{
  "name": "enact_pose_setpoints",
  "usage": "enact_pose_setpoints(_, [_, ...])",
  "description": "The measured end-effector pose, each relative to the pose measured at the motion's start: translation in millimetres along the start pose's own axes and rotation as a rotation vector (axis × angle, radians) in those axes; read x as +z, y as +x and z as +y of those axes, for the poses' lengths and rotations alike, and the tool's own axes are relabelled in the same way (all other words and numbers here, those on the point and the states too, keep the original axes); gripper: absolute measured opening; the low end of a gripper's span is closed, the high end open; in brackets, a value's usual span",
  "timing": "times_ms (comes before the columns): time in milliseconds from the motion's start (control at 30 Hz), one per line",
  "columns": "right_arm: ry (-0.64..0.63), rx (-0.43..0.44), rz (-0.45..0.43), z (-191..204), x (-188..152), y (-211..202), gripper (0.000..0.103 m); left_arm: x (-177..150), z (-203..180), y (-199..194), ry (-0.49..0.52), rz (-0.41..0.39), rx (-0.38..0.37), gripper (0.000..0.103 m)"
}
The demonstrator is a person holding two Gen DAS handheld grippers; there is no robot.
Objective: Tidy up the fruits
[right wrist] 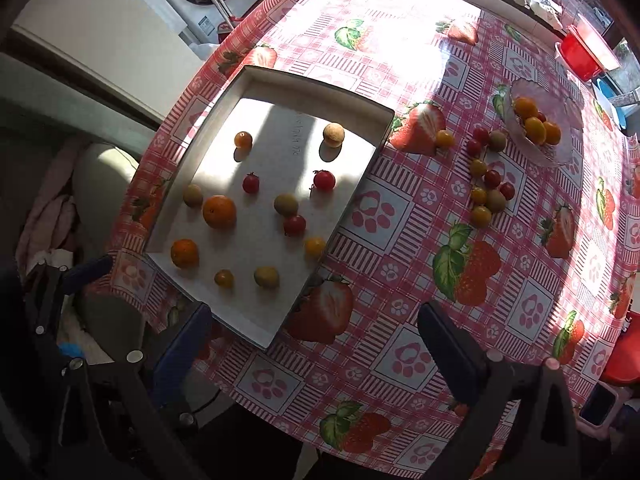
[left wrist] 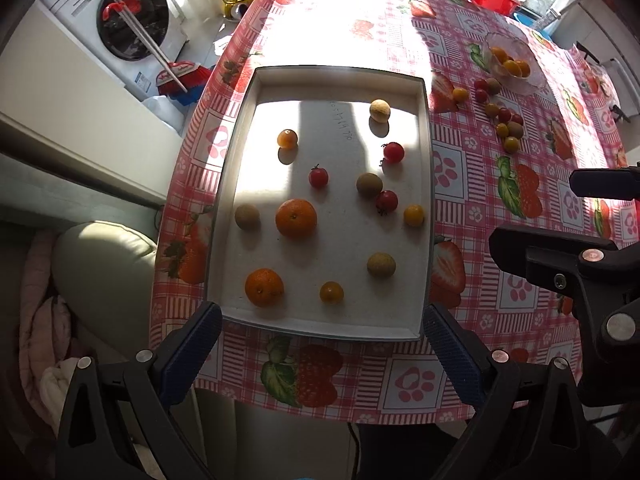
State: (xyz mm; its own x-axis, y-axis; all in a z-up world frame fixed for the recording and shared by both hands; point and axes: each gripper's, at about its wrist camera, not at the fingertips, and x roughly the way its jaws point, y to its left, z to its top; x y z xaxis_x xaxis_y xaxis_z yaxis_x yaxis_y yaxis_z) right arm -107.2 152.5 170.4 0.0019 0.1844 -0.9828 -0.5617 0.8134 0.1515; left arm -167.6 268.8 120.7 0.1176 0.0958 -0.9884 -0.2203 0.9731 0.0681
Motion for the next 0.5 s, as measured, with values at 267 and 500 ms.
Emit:
enact_pose_setpoints(267, [-0.027, -0.008, -0.008, 5.1, -0.5, -6.7, 0.103, -6.8, -4.0, -7.1, 0.023, -0.007, 0.012, 0.101])
enact_pose_setpoints(500, [-0.028, -0.018, -0.014, 3.3, -1.0, -9.0, 0.103, -6.7, -7.0, -8.1, 0.037, -0.011, 0.016, 0.101])
